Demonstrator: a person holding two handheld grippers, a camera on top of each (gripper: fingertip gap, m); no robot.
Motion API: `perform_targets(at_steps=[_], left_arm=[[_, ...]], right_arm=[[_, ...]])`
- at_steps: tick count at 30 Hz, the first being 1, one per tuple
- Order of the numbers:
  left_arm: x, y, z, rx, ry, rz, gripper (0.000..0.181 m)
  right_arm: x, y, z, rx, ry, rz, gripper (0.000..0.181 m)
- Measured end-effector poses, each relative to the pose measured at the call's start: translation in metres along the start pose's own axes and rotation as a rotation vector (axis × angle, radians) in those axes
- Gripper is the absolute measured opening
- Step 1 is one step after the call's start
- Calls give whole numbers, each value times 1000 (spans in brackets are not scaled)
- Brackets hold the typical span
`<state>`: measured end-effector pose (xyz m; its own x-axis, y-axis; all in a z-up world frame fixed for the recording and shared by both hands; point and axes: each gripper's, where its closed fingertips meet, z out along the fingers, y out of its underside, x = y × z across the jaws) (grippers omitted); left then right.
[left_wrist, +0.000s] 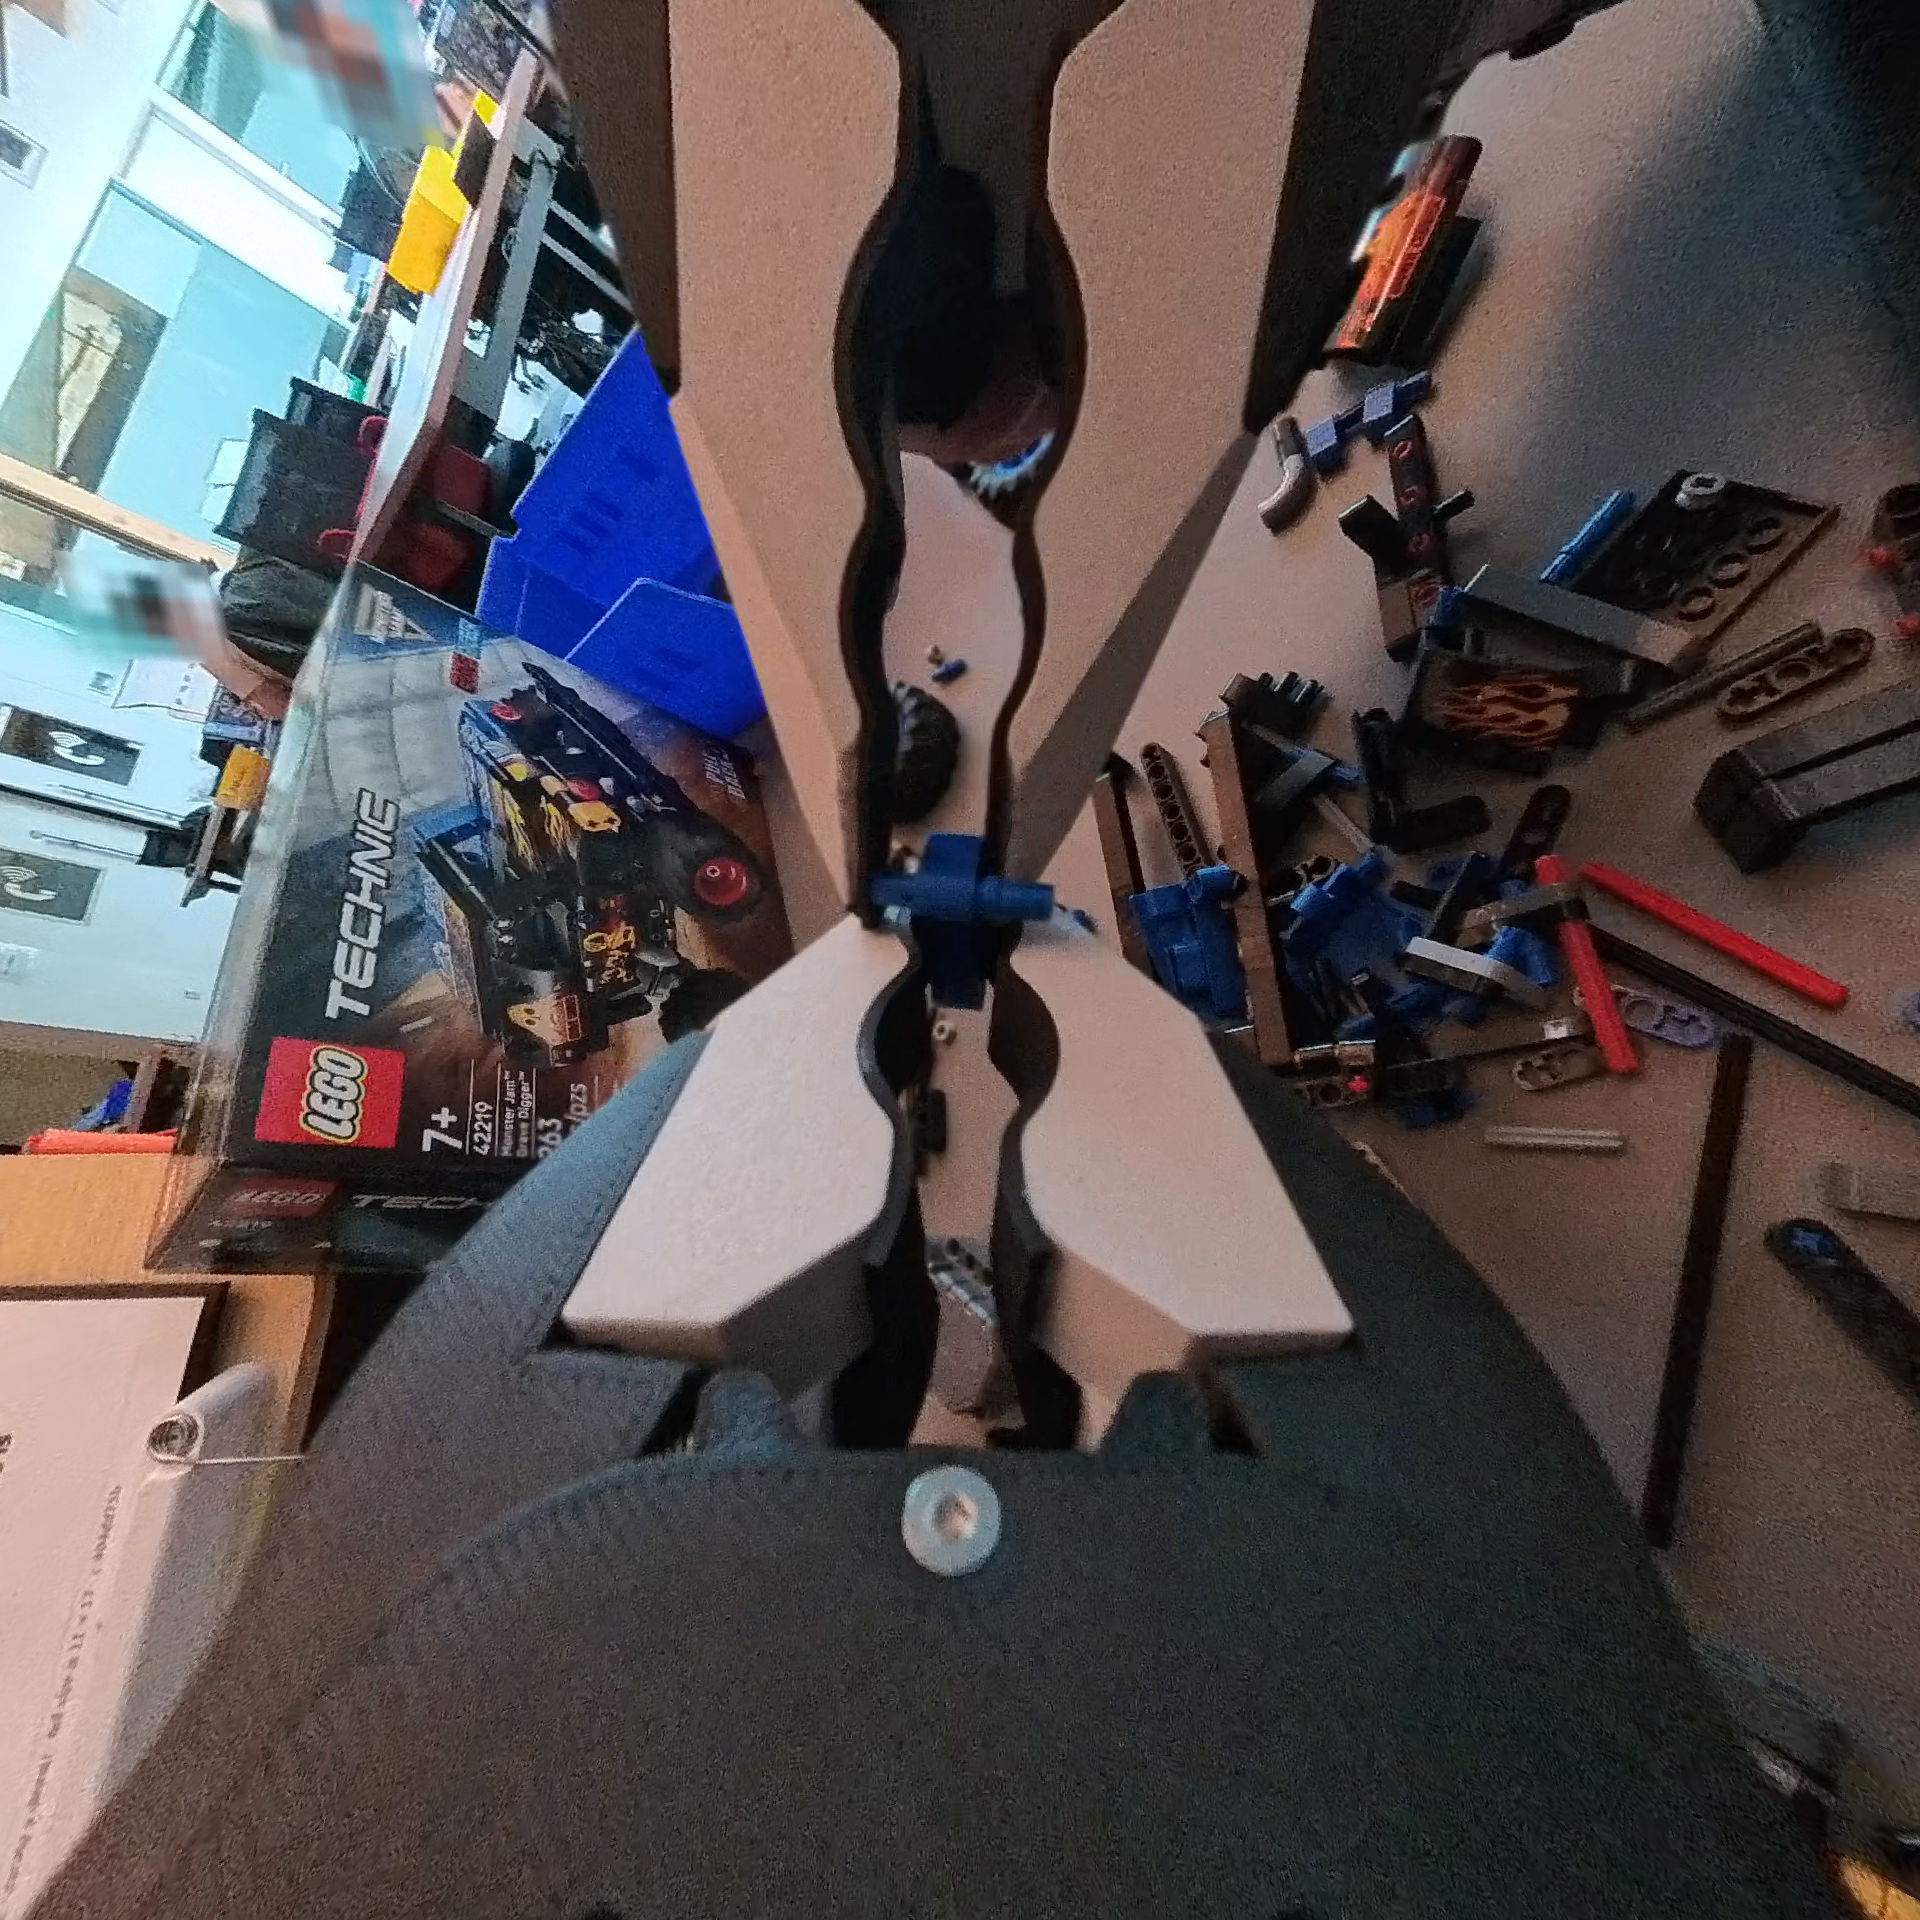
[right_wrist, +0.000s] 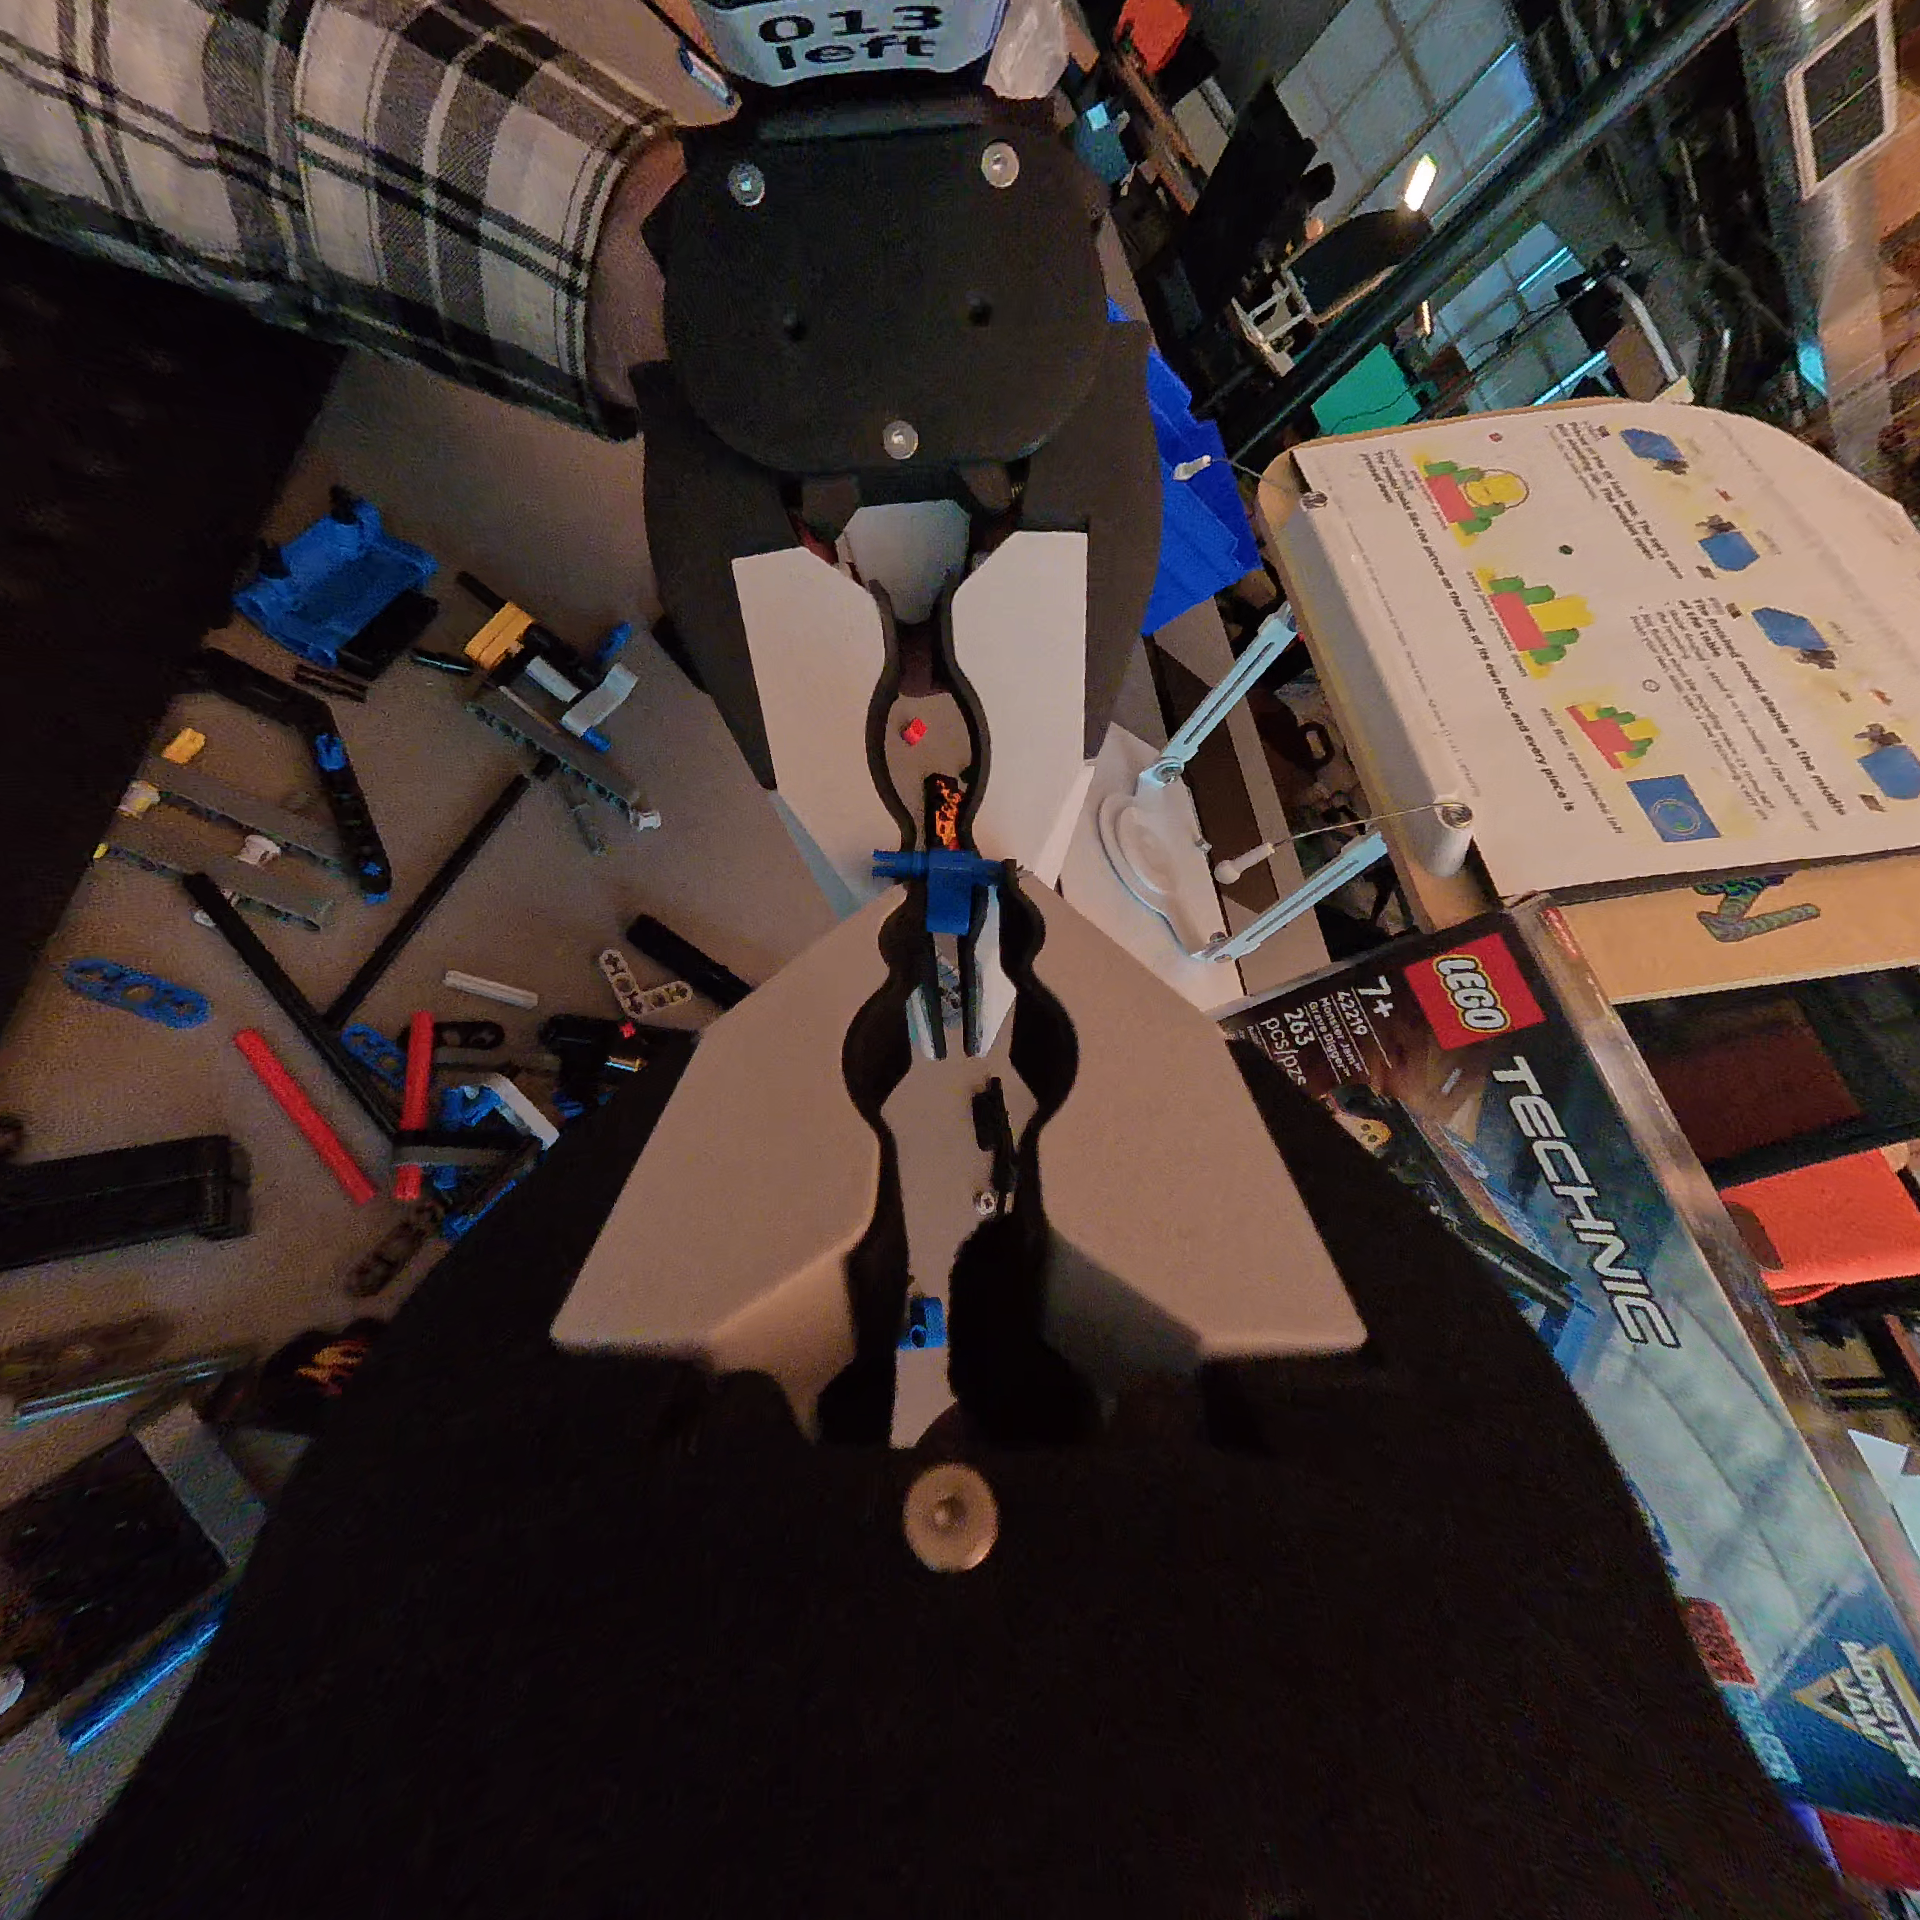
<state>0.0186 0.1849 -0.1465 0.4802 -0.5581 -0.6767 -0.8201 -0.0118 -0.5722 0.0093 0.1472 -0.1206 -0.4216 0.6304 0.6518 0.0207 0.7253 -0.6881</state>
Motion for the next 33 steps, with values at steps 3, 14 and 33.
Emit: perform_targets(at_steps=[3,14,33], left_arm=[[7,4,2,-22,39,1,1],[-24,22,8,-70,-108,-95,0],[-72,22,8,-256,-535,103,0]], right_arm=[[-8,3,2,-64,-29,-58,5],[16,17,-1,-40,-3,231,24],[41,22,2,82,1,747,2]])
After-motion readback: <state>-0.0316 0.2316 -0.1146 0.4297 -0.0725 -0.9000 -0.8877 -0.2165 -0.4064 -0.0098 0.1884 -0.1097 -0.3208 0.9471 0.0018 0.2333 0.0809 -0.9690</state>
